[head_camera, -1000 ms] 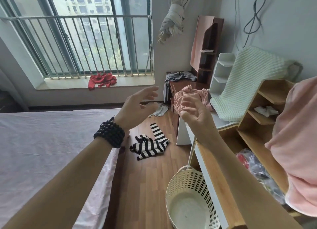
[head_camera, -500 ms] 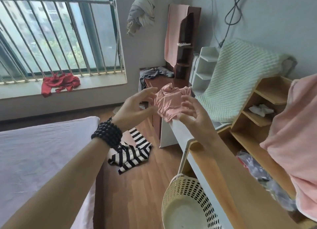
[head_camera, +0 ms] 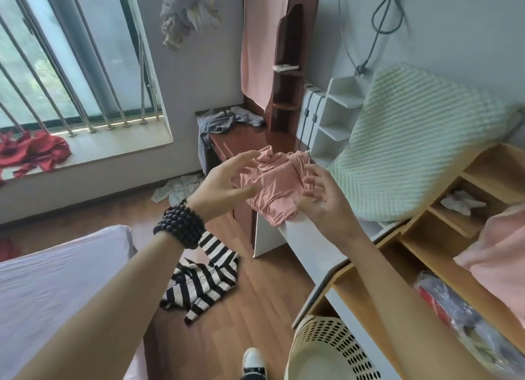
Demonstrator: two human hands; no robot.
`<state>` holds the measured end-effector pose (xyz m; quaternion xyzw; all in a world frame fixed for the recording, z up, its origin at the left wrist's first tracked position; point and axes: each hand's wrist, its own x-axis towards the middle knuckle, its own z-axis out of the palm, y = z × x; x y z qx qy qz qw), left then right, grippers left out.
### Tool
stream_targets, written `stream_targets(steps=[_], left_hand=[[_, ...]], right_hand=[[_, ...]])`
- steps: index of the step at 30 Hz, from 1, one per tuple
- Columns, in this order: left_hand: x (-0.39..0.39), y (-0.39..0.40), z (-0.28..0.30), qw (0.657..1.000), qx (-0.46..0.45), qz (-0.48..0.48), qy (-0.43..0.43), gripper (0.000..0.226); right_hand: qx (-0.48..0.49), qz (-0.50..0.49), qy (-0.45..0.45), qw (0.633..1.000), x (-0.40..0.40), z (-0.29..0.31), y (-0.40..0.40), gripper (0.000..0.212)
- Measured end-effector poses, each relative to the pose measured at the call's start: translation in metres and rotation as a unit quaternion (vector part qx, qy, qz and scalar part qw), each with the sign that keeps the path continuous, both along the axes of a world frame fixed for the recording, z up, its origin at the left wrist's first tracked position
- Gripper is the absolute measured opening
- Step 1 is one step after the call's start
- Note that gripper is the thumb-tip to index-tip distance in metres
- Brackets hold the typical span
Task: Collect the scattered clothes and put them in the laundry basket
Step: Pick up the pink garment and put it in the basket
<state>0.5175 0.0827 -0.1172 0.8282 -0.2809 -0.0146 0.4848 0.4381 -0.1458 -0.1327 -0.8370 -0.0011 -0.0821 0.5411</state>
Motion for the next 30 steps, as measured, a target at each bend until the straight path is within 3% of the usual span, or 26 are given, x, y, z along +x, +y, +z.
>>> stream_targets(steps=[8, 13, 16, 21, 24, 30], left_hand=[[0.164, -0.048, -0.038, 0.997, 0.081, 0.007, 0.006, 0.060], [0.253, -0.084, -0.072, 0.983, 0.178, -0.029, 0.021, 0.069], [0.298, -0.102, -0.100, 0.965, 0.254, -0.060, 0.019, 0.086], [0.373, -0.127, -0.169, 0.926, 0.366, -0.084, 0.048, 0.112], [0.420, -0.137, -0.210, 0.899, 0.427, -0.093, 0.035, 0.118], [0.503, -0.149, -0.281, 0.847, 0.520, -0.111, -0.004, 0.137]], right_hand=[[0.039, -0.086, 0.053, 0.994, 0.152, -0.058, -0.045, 0.065], [-0.019, -0.096, 0.094, 0.991, 0.235, -0.095, -0.071, 0.066], [-0.062, -0.081, 0.115, 0.988, 0.276, -0.129, -0.084, 0.086], [-0.147, -0.083, 0.239, 0.956, 0.330, -0.193, -0.092, 0.113], [-0.187, -0.081, 0.328, 0.923, 0.362, -0.234, -0.092, 0.122], [-0.230, -0.087, 0.408, 0.879, 0.408, -0.302, -0.093, 0.137]])
